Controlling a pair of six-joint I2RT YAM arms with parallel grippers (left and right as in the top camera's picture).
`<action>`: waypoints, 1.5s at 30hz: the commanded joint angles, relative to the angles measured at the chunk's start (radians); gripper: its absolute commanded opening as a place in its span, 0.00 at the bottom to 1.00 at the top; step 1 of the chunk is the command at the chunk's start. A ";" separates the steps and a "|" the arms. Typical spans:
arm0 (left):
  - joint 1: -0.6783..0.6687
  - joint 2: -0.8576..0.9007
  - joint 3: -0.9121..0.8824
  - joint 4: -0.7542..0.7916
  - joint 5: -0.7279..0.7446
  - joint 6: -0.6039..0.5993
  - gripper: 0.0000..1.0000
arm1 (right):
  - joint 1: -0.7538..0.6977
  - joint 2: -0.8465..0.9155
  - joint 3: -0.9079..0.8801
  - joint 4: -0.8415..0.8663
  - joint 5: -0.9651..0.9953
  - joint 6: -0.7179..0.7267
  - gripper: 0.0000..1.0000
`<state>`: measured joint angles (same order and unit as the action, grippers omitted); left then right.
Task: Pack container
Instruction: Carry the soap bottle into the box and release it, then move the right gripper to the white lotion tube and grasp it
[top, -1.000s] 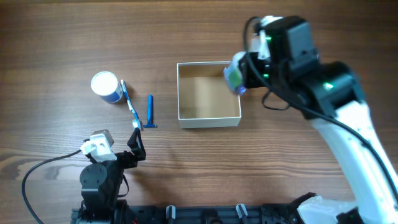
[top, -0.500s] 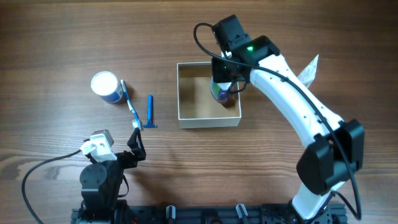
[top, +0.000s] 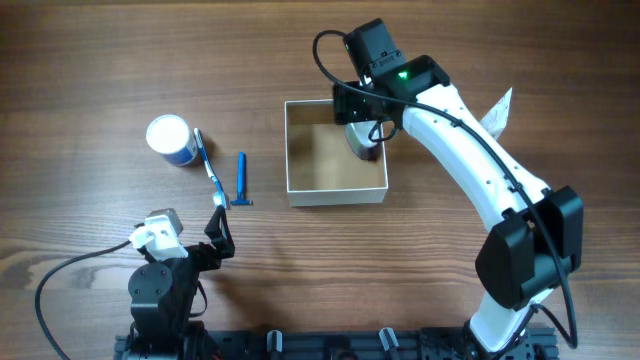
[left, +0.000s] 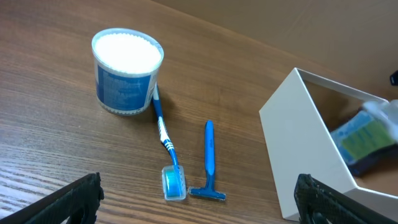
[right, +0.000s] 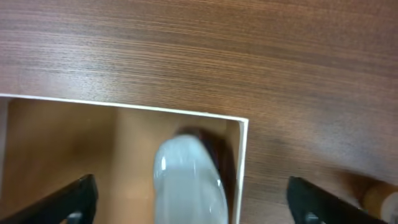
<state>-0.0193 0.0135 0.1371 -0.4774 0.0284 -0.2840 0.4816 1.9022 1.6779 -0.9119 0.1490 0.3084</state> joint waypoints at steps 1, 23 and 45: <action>0.005 -0.011 -0.001 0.003 0.005 -0.012 1.00 | -0.002 -0.101 0.014 -0.014 0.030 -0.018 1.00; 0.005 -0.011 -0.001 0.003 0.005 -0.012 1.00 | -0.529 -0.320 -0.033 -0.256 -0.039 0.063 0.94; 0.005 -0.011 -0.001 0.003 0.005 -0.012 1.00 | -0.525 -0.185 -0.036 -0.245 -0.038 0.057 0.04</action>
<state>-0.0193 0.0135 0.1371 -0.4774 0.0284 -0.2844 -0.0551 1.7947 1.6421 -1.1656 0.1165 0.3656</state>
